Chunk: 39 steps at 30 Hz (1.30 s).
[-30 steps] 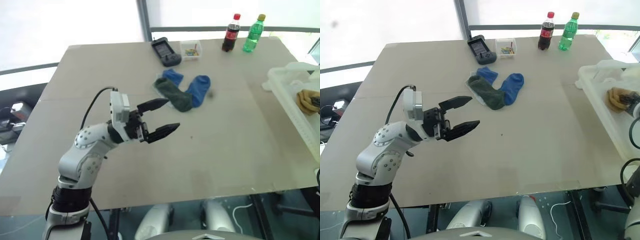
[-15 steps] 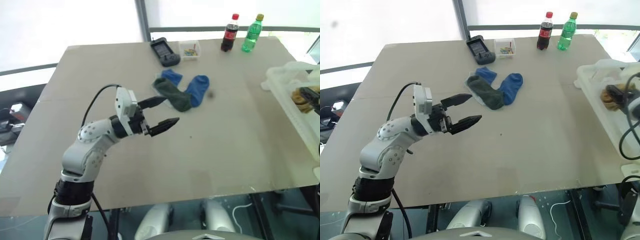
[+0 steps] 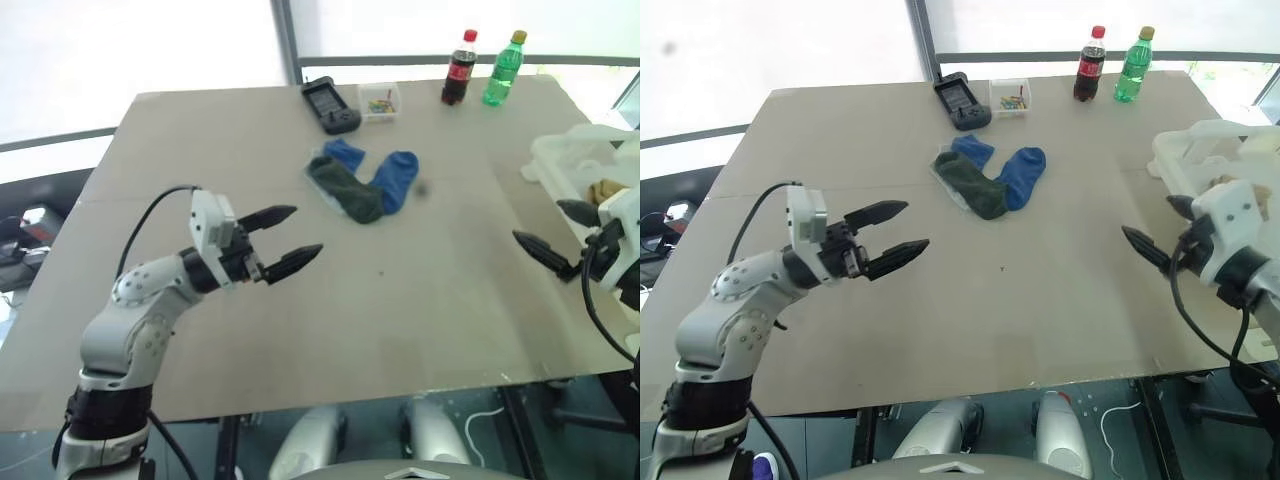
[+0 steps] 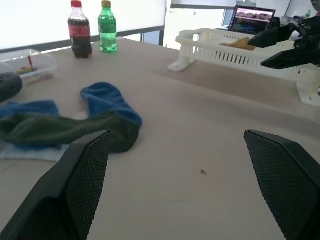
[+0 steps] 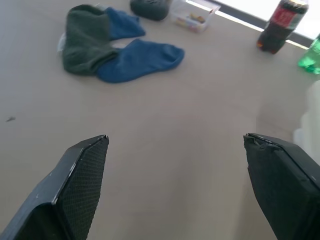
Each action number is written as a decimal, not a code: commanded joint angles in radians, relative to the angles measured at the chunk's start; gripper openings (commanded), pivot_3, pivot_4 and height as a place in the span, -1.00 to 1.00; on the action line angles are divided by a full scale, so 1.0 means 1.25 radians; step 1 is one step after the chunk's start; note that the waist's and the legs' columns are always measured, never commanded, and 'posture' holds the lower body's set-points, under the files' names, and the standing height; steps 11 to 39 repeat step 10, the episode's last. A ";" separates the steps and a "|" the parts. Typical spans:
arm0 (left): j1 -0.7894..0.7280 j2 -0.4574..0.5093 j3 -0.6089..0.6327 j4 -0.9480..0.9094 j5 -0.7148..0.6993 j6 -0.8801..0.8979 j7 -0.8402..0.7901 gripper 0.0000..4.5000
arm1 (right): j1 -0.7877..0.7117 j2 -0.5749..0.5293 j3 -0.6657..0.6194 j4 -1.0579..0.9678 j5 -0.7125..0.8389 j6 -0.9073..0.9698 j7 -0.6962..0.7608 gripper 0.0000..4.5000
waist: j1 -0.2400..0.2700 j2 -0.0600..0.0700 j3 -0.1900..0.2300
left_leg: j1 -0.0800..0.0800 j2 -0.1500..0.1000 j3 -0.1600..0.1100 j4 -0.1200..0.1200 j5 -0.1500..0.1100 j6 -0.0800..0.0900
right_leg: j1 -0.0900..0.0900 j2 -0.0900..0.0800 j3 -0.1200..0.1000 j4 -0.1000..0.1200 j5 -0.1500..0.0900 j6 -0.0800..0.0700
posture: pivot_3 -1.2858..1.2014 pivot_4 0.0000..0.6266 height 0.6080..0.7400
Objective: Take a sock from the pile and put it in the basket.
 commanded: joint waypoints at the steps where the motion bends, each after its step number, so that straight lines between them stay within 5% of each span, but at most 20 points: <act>1: 0.041 0.023 0.057 -0.065 -0.018 -0.008 0.005 1.00 | 0.016 -0.009 -0.018 -0.022 -0.009 -0.037 0.026 0.99 | 0.000 0.000 0.000 | 0.000 0.000 0.000 0.000 0.000 0.000 | 0.000 0.000 0.000 0.000 0.000 0.000 | 0.03 -0.52 1.00; 10: 0.148 0.070 0.120 -0.110 -0.056 0.020 -0.013 1.00 | 0.032 0.010 0.017 0.022 -0.038 -0.077 0.056 0.99 | 0.001 0.000 0.000 | 0.002 0.000 0.000 0.000 0.000 0.000 | 0.002 -0.001 0.000 0.000 0.000 0.000 | 0.03 -0.52 1.00; 39: 0.148 0.070 0.120 -0.110 -0.056 0.020 -0.013 1.00 | 0.032 0.010 0.017 0.022 -0.038 -0.077 0.056 0.99 | 0.001 0.000 0.000 | 0.002 0.000 0.000 0.000 0.000 0.000 | 0.002 -0.001 0.000 0.000 0.000 0.000 | 0.03 -0.52 1.00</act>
